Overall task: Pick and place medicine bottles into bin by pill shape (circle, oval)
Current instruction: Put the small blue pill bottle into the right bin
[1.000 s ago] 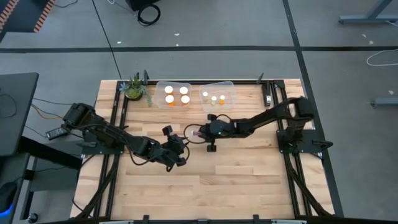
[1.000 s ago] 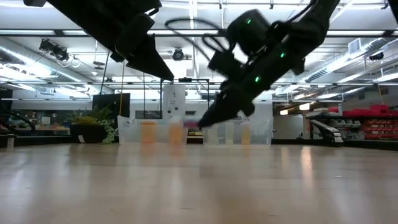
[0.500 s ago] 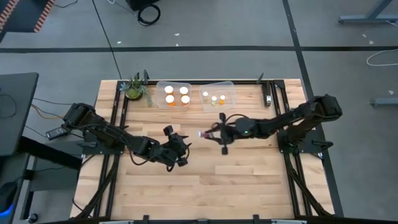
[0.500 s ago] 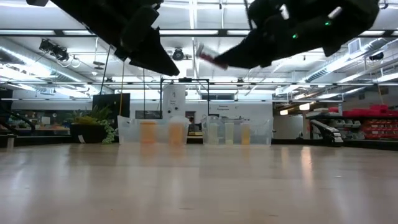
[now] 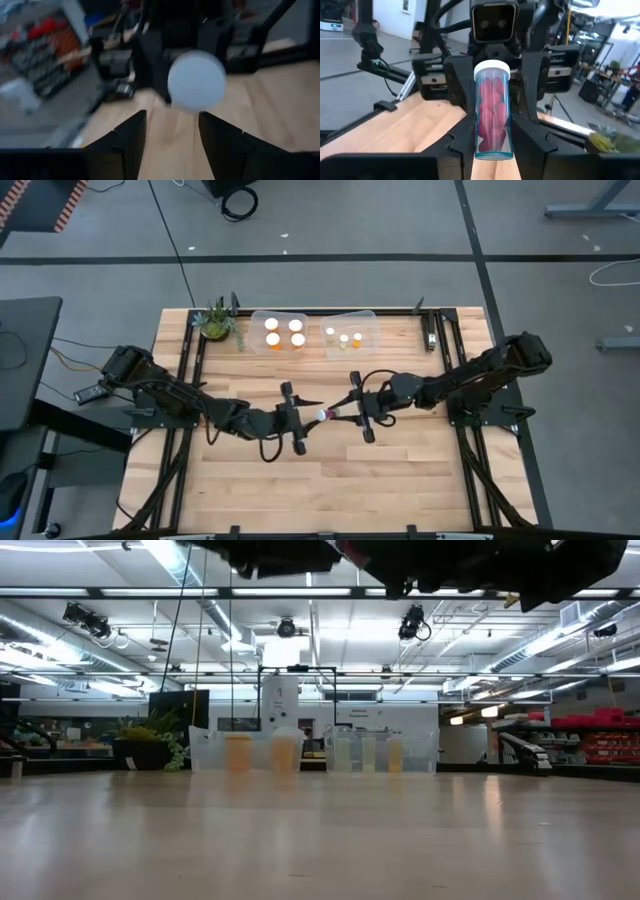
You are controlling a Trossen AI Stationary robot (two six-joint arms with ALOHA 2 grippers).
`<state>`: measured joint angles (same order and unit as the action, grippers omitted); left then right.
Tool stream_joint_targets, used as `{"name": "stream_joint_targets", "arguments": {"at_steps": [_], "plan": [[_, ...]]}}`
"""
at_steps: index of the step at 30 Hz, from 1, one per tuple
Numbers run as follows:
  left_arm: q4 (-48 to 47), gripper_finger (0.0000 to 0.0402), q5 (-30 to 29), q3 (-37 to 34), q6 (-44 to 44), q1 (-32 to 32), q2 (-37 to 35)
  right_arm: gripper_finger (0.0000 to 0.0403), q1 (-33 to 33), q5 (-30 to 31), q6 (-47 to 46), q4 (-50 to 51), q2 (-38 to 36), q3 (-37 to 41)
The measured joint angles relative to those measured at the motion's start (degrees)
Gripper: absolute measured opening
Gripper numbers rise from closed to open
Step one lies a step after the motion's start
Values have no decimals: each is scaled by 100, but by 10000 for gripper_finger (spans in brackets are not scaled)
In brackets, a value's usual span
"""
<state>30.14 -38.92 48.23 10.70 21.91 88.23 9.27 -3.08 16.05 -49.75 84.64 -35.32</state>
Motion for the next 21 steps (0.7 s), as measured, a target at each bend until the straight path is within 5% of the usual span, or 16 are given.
{"name": "stream_joint_targets", "arguments": {"at_steps": [8,15,21], "plan": [[584,181,726,2,935,2,0,121,118,-110,105,-390,0,-1],[764,184,832,2,950,0,0,121,116,-356,108,-437,2,-3],[1000,176,1523,2,949,-117,0,121,138,-637,178,-442,4,-3]]}}
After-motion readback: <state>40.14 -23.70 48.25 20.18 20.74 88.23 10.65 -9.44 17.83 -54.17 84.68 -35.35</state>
